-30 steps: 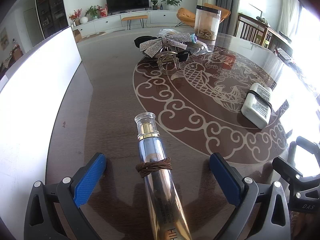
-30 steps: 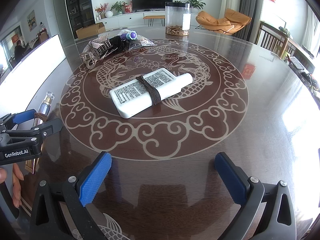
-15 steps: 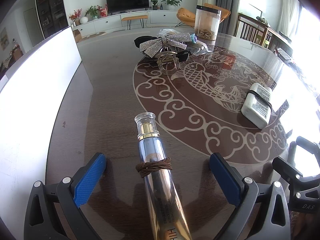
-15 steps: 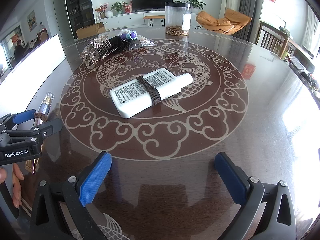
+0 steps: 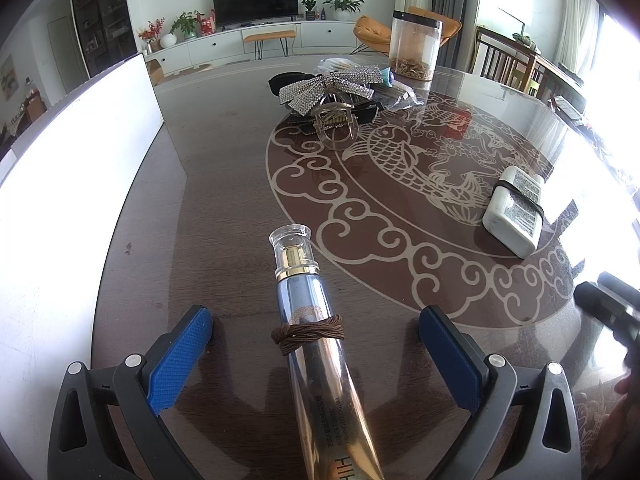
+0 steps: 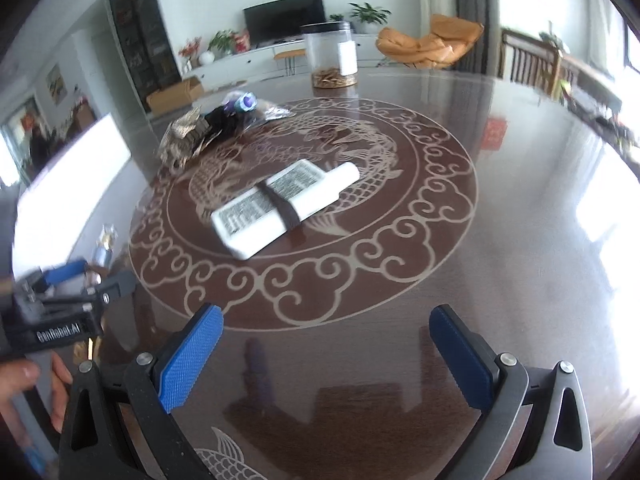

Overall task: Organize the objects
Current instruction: 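Hold the gold tube in the left tool above the table, then grasp the white strapped bottle with the right tool while the left tool holds the tube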

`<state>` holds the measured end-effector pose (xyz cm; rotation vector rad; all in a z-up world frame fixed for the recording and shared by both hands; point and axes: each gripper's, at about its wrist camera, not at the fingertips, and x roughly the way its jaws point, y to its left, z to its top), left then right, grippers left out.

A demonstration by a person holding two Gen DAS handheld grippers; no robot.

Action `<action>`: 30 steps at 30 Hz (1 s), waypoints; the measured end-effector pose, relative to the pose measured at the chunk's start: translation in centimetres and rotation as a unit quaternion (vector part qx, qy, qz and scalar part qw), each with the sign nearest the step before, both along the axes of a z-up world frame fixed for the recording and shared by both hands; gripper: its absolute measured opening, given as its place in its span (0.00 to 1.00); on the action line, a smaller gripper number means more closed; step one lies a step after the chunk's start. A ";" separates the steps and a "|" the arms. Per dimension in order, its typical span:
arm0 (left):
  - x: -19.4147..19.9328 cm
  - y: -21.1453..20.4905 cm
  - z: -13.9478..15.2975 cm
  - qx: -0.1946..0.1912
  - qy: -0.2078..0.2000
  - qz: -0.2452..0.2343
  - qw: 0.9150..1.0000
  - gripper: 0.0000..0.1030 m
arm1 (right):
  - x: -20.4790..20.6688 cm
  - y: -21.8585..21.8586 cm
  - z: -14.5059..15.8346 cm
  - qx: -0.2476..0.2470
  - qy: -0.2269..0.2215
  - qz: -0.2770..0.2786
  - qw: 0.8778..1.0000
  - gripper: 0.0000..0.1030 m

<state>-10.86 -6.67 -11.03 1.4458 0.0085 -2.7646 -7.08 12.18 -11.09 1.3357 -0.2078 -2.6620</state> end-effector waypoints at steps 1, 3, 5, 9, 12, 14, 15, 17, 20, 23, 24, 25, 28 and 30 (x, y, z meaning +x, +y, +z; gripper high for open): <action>0.0 0.0 0.0 0.000 0.000 0.000 1.000 1.00 | -0.4 0.4 0.2 -0.019 -0.003 -0.008 1.000 1.00; 0.0 0.0 0.0 0.000 0.000 0.000 1.000 1.00 | -1.5 0.6 0.3 -0.052 -0.021 -0.023 0.998 1.00; 0.0 0.0 0.0 0.000 0.000 0.000 1.000 1.00 | -3.1 0.0 0.4 -0.095 -0.038 -0.029 0.994 1.00; 0.0 0.0 0.0 0.000 0.000 0.000 1.000 1.00 | -7.8 -3.5 0.4 -0.064 -0.070 -0.037 0.995 1.00; 0.0 0.0 0.0 0.000 0.000 0.000 1.000 1.00 | -11.1 -7.1 0.0 0.033 -0.089 -0.025 0.995 1.00; 0.0 0.0 0.0 0.000 0.000 0.000 1.000 1.00 | -11.9 -8.8 -0.4 0.088 -0.092 -0.008 0.992 1.00; 0.0 0.0 0.0 0.000 0.000 0.000 1.000 1.00 | -11.8 -9.2 -0.5 0.101 -0.086 0.000 0.991 1.00; 0.0 0.0 0.0 0.000 0.000 0.000 1.000 1.00 | -10.7 -9.1 -0.4 0.105 -0.058 0.005 0.993 0.91; 0.0 0.0 -0.1 0.000 0.000 0.000 1.000 1.00 | -8.5 -8.5 0.0 0.106 -0.021 0.014 0.994 0.63; 0.0 0.0 -0.1 0.000 0.000 0.000 1.000 1.00 | -6.4 -7.5 0.0 0.101 -0.003 0.022 0.995 0.53; 0.0 0.0 -0.1 0.000 0.000 0.000 1.000 1.00 | -5.5 -7.2 0.0 0.102 0.005 0.024 0.994 0.53; 0.0 0.0 -0.1 0.000 0.000 0.000 1.000 1.00 | -4.6 -6.9 0.0 0.101 0.012 0.026 0.994 0.53; 0.0 0.0 -0.1 0.000 0.000 0.000 1.000 1.00 | -2.2 -6.2 0.1 0.100 0.023 0.029 0.994 0.53; 0.0 0.0 -0.1 0.000 0.000 0.000 1.000 1.00 | -1.2 -5.7 0.0 0.098 0.022 0.027 0.995 0.53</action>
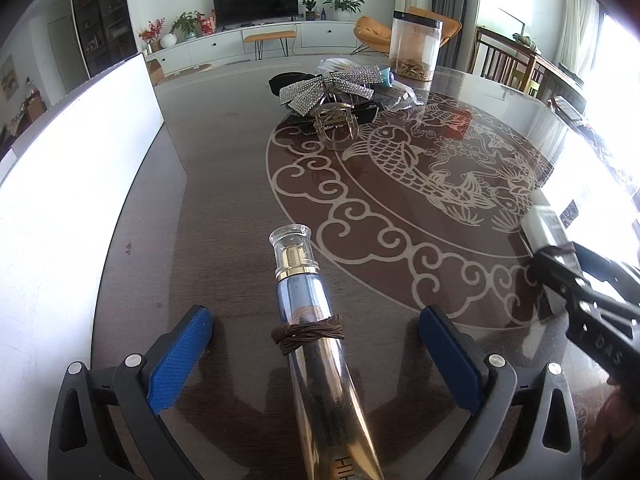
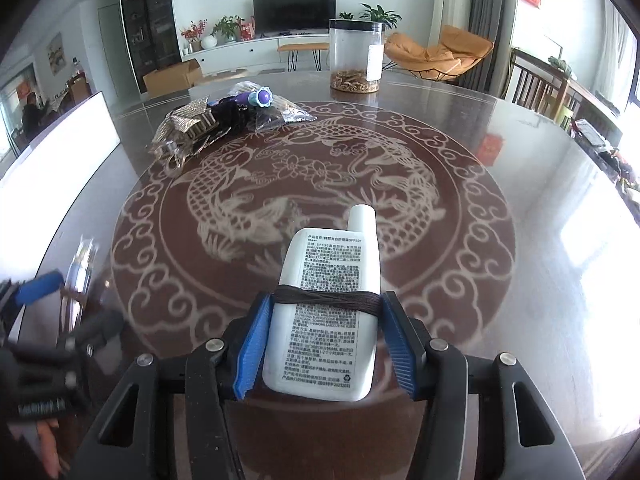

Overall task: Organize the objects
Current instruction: 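Grasp the white strapped bottle with the right tool while the left tool holds the tube, then carry the tube and white bottle into the bin and release them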

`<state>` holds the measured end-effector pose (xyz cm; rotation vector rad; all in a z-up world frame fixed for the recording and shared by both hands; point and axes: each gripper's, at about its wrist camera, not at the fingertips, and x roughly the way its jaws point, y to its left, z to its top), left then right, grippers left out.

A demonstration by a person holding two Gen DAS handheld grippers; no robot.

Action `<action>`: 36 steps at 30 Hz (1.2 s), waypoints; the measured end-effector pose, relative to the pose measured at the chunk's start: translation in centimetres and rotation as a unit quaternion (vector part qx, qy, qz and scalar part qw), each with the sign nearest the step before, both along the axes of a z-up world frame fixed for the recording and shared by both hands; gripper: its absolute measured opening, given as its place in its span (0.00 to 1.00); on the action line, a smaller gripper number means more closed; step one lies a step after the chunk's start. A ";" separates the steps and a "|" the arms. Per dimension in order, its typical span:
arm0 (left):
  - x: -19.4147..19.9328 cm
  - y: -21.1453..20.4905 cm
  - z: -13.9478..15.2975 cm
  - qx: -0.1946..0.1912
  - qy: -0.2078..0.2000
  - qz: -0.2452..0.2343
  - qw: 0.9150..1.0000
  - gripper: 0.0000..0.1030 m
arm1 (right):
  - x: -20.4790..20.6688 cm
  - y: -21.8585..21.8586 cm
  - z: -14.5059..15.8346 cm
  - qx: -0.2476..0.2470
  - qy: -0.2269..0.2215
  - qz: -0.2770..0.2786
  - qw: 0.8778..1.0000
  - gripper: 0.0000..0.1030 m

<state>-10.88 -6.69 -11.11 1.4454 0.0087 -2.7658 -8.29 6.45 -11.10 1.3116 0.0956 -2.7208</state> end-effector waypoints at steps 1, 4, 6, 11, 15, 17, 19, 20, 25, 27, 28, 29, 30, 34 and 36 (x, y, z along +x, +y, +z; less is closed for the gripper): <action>0.0 0.0 0.0 0.000 0.000 0.000 1.000 1.00 | 0.1 0.1 0.1 0.000 0.000 -0.001 1.000 0.53; 0.0 0.0 0.0 -0.001 0.000 0.000 1.000 1.00 | 0.7 0.3 0.1 0.000 0.000 -0.003 1.000 0.53; -0.2 0.0 0.0 -0.001 -0.001 0.000 1.000 1.00 | 1.0 0.4 0.0 -0.002 0.000 -0.003 1.000 0.54; -0.4 -0.9 0.6 0.001 -0.074 -0.048 0.996 1.00 | 1.7 2.0 0.1 -0.048 -0.002 -0.007 0.999 0.54; -0.1 -3.0 0.8 0.012 -0.077 -0.010 0.997 1.00 | 2.3 3.3 0.3 -0.074 -0.010 -0.006 0.997 0.56; 0.0 -2.9 0.7 -0.002 -0.074 -0.010 0.997 1.00 | 2.1 3.5 0.5 -0.091 -0.024 0.004 0.996 0.65; 0.4 -2.3 0.9 -0.016 -0.071 -0.015 0.997 1.00 | 1.5 3.8 0.7 -0.104 -0.044 0.008 0.994 0.73; 0.6 -1.8 0.9 -0.022 -0.067 -0.020 0.997 1.00 | 1.1 3.8 0.7 -0.107 -0.055 0.007 0.993 0.74; 2.9 0.7 1.7 -0.011 -0.022 -0.058 0.998 0.27 | -1.1 3.0 0.8 -0.088 -0.108 0.012 0.990 0.86; 3.6 1.7 1.7 -0.011 -0.015 -0.069 0.997 0.24 | -1.3 2.0 0.6 -0.046 -0.107 0.016 0.993 0.74; 3.9 1.7 1.8 0.005 -0.012 -0.072 0.997 0.24 | -1.0 1.5 0.7 -0.010 -0.097 0.016 0.995 0.61; 4.1 1.5 1.8 0.038 -0.008 -0.073 0.997 0.24 | -0.7 1.5 0.7 -0.004 -0.098 0.019 0.995 0.53; 4.7 1.1 1.8 0.060 -0.003 -0.074 0.995 0.24 | -0.3 2.0 0.9 -0.027 -0.101 0.019 0.994 0.53; 6.8 0.4 3.5 0.106 0.048 -0.088 0.989 0.24 | 2.2 4.2 2.5 -0.094 -0.088 0.012 0.992 0.53; 8.0 0.3 4.7 0.117 0.076 -0.096 0.986 0.24 | 3.3 4.7 3.7 -0.108 -0.079 0.016 0.991 0.53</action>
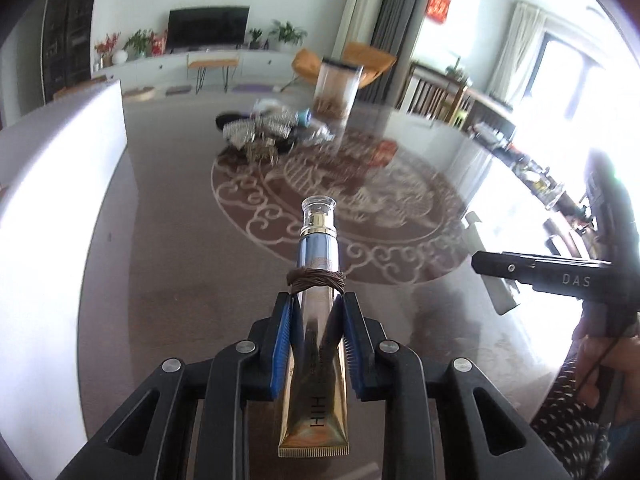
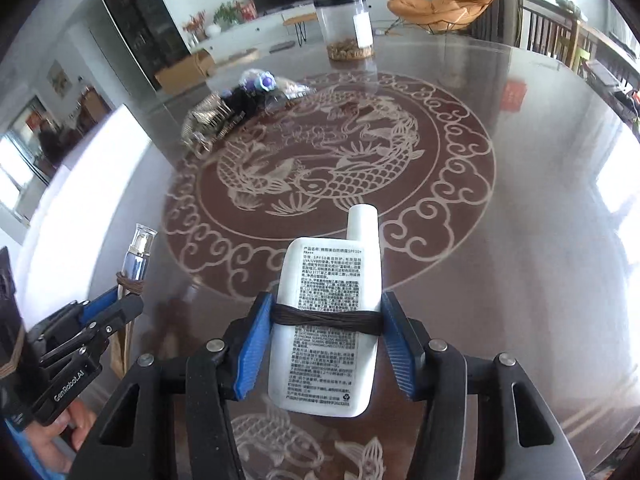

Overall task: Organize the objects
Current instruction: 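Carry the tube and white bottle into the bin and release them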

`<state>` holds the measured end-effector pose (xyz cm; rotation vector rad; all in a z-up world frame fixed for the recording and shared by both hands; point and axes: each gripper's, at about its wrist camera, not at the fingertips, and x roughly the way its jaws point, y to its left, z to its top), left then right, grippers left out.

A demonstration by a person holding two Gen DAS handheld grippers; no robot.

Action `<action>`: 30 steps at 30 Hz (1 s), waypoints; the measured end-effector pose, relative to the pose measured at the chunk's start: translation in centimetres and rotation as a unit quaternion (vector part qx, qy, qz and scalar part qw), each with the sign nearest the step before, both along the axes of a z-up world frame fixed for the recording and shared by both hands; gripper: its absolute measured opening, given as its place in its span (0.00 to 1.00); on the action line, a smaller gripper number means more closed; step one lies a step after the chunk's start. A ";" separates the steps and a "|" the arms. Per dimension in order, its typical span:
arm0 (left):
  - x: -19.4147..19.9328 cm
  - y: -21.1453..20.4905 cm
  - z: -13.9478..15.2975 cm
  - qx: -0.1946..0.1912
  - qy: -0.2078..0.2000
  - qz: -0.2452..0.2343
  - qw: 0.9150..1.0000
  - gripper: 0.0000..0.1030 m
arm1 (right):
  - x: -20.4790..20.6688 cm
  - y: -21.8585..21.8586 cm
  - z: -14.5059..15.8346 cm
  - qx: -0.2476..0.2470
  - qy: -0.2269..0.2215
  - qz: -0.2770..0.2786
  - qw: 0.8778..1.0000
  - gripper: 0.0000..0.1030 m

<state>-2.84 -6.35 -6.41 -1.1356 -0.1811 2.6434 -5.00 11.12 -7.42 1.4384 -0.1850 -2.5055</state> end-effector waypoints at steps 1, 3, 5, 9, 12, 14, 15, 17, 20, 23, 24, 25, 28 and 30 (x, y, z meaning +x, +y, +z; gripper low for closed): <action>0.5 -0.2 0.8 0.007 0.013 -0.002 1.000 0.24 | 0.4 0.0 0.6 -0.003 0.005 0.002 1.000 0.53; 1.3 -0.8 2.2 0.018 0.033 0.000 0.999 0.24 | 1.0 -0.2 1.6 -0.006 0.014 0.009 1.000 0.53; 2.1 -1.7 3.7 0.033 0.047 0.007 0.998 0.24 | 1.2 -0.8 2.5 -0.012 0.021 0.016 1.000 0.53; 4.1 -5.2 8.0 0.064 0.075 0.039 0.994 0.24 | 1.3 -4.2 5.3 -0.028 0.046 0.051 0.997 0.53; 6.5 -9.3 11.5 0.059 0.095 0.077 0.991 0.24 | 1.9 -8.8 8.4 -0.049 0.072 0.104 0.991 0.53; 7.7 -12.4 12.9 0.033 0.099 0.112 0.988 0.24 | 2.4 -13.0 10.5 -0.062 0.088 0.152 0.982 0.53; 8.3 -13.9 13.2 0.017 0.096 0.131 0.987 0.24 | 2.7 -15.3 11.4 -0.067 0.093 0.181 0.977 0.53; 9.2 -17.1 13.2 -0.022 0.080 0.171 0.982 0.24 | 3.9 -20.1 12.9 -0.078 0.099 0.242 0.962 0.53; 9.5 -21.7 11.0 -0.048 0.027 0.226 0.973 0.24 | 6.0 -27.0 13.3 -0.087 0.085 0.326 0.937 0.53; 8.8 -25.5 7.6 -0.043 -0.058 0.268 0.961 0.25 | 7.7 -32.1 11.4 -0.076 0.064 0.378 0.920 0.53; 8.6 -26.2 6.5 -0.043 -0.080 0.283 0.955 0.25 | 8.0 -33.9 10.1 -0.069 0.043 0.391 0.917 0.54; 8.5 -27.0 5.5 -0.044 -0.100 0.303 0.947 0.27 | 7.9 -34.9 9.0 -0.069 0.020 0.399 0.914 0.54; 8.9 -27.3 4.4 -0.028 -0.111 0.328 0.938 0.57 | 7.4 -35.4 6.9 -0.078 -0.018 0.390 0.917 0.62; 9.2 -26.6 5.1 -0.024 -0.084 0.332 0.939 0.71 | 7.0 -33.4 7.3 -0.102 -0.007 0.375 0.921 0.71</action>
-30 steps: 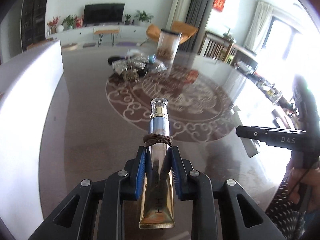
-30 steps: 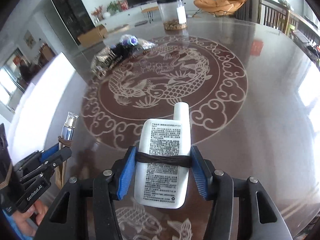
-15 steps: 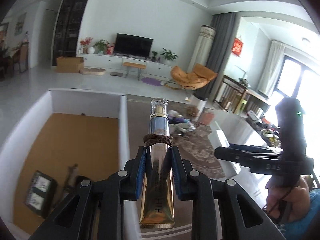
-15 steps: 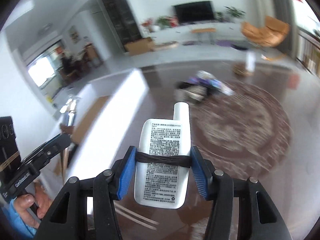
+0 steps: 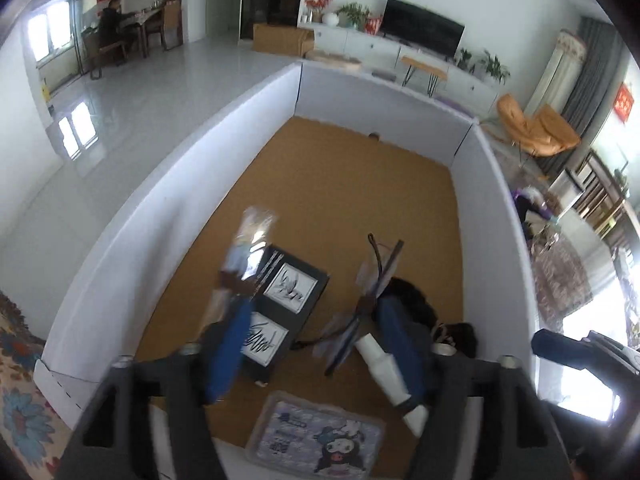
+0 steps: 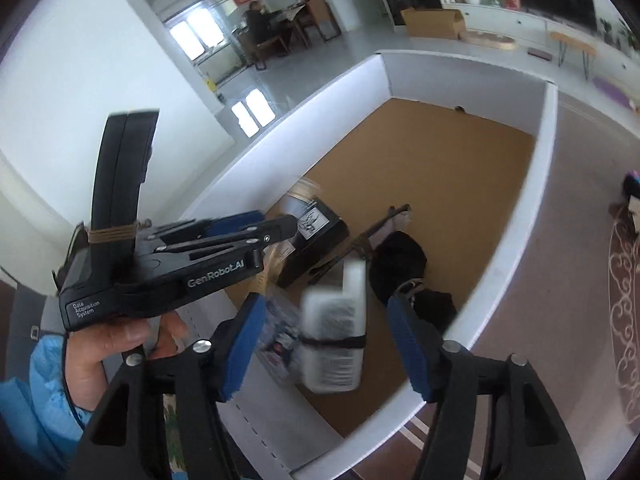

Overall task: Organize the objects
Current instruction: 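Carry the tube and white bottle into the bin and release them, then return both tools to the table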

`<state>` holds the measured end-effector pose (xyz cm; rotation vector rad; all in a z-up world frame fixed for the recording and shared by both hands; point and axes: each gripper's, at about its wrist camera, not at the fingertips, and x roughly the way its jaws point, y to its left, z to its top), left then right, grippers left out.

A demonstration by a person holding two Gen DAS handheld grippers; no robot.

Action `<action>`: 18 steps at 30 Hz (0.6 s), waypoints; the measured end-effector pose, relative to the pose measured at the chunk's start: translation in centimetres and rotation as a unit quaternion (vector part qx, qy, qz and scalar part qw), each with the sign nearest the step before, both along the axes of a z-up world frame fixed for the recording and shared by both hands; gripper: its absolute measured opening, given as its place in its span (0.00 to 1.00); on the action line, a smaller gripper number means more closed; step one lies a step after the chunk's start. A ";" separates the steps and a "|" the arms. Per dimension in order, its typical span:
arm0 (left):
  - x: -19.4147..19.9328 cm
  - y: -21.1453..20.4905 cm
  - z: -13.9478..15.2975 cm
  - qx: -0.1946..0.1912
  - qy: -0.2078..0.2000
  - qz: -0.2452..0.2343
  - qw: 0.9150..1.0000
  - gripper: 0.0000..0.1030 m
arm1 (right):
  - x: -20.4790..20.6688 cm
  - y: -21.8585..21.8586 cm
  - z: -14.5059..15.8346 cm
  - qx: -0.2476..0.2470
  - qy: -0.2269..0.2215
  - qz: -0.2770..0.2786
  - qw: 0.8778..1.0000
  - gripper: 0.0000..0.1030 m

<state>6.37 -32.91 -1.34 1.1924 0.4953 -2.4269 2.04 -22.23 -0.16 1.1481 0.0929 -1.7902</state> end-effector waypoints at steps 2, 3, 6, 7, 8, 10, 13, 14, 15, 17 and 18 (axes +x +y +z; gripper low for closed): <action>-0.3 1.7 1.0 -0.021 0.020 -0.014 0.999 0.72 | -0.4 2.8 0.9 -0.022 0.019 -0.030 0.999 0.81; -0.5 2.8 1.7 -0.029 0.028 -0.026 0.999 0.72 | -0.8 4.9 1.3 -0.036 0.037 -0.053 0.997 0.86; -1.4 6.9 3.4 -0.036 0.060 -0.078 0.994 0.72 | -1.8 10.8 1.4 -0.052 0.076 -0.129 0.987 0.95; -1.4 8.7 4.0 -0.034 0.070 -0.101 0.992 0.72 | -2.3 13.3 0.9 -0.047 0.092 -0.165 0.981 0.95; -2.0 10.7 4.4 -0.031 0.079 -0.130 0.988 0.72 | -3.0 15.1 0.2 -0.035 0.104 -0.197 0.974 0.97; -3.0 15.0 4.9 -0.022 0.088 -0.184 0.979 0.75 | -4.5 19.3 -2.1 0.016 0.123 -0.264 0.956 0.97; -4.9 20.2 4.6 0.011 0.087 -0.247 0.965 0.91 | -6.6 24.9 -5.8 0.087 0.120 -0.332 0.931 0.97; -5.4 22.1 4.0 0.022 0.084 -0.262 0.961 0.92 | -7.1 26.4 -6.8 0.105 0.115 -0.346 0.925 0.97; -5.9 23.6 3.4 0.028 0.079 -0.268 0.960 0.92 | -7.5 27.7 -7.8 0.126 0.114 -0.357 0.919 0.97; -7.4 25.9 1.4 0.032 0.072 -0.279 0.957 0.92 | -8.7 28.7 -9.6 0.161 0.121 -0.367 0.908 0.97; -8.1 26.7 0.5 0.024 0.068 -0.279 0.958 0.92 | -8.6 29.4 -10.2 0.174 0.125 -0.371 0.904 0.97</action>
